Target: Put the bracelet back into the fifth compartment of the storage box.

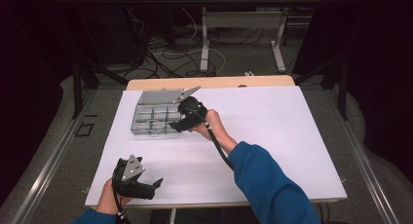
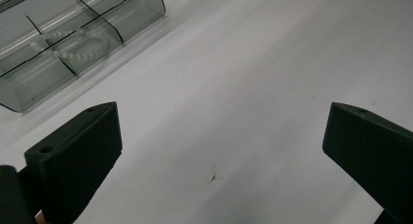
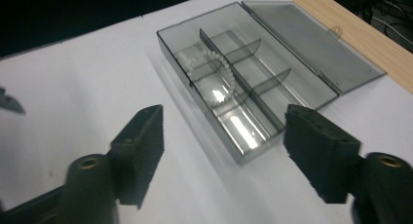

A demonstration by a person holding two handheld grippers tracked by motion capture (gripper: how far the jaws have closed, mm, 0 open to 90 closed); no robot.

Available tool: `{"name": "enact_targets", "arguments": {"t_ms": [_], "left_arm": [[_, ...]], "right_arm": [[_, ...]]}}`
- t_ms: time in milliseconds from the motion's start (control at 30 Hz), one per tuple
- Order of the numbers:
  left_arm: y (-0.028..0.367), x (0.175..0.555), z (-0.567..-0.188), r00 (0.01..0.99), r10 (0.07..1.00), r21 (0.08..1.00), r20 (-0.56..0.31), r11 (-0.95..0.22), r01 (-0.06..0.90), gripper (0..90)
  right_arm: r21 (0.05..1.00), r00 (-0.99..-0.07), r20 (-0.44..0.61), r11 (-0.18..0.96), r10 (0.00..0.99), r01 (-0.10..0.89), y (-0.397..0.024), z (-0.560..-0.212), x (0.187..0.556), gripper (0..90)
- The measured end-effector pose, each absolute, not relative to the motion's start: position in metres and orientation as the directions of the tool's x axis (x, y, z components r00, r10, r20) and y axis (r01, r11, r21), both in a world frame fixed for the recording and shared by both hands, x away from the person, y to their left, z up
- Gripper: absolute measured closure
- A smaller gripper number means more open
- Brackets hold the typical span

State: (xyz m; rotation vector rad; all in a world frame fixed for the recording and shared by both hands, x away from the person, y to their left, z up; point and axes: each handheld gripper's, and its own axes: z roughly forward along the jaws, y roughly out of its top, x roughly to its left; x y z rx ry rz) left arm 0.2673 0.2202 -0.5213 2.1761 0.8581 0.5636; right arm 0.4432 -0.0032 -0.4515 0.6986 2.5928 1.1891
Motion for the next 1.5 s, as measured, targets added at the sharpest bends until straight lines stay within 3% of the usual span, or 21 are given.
{"name": "enact_targets", "arguments": {"t_ms": [133, 400, 1500], "left_arm": [[0.220, 0.267, -0.521, 0.686, 0.716, 0.744, 0.126, -0.526, 0.412, 0.6], [0.220, 0.267, -0.521, 0.683, 0.719, 0.747, 0.128, -0.523, 0.410, 0.6], [0.218, 0.268, -0.522, 0.683, 0.718, 0.747, 0.134, -0.526, 0.407, 0.5]], "right_arm": [[0.741, -0.869, 0.021, 0.576, 0.494, 0.345, -0.023, -0.452, 0.434, 15.5], [0.751, -0.852, 0.025, 0.552, 0.523, 0.362, -0.062, -0.450, 0.421, 8.0], [0.766, -0.757, 0.025, 0.474, 0.653, 0.434, -0.215, -0.475, 0.360, 5.7]]}}
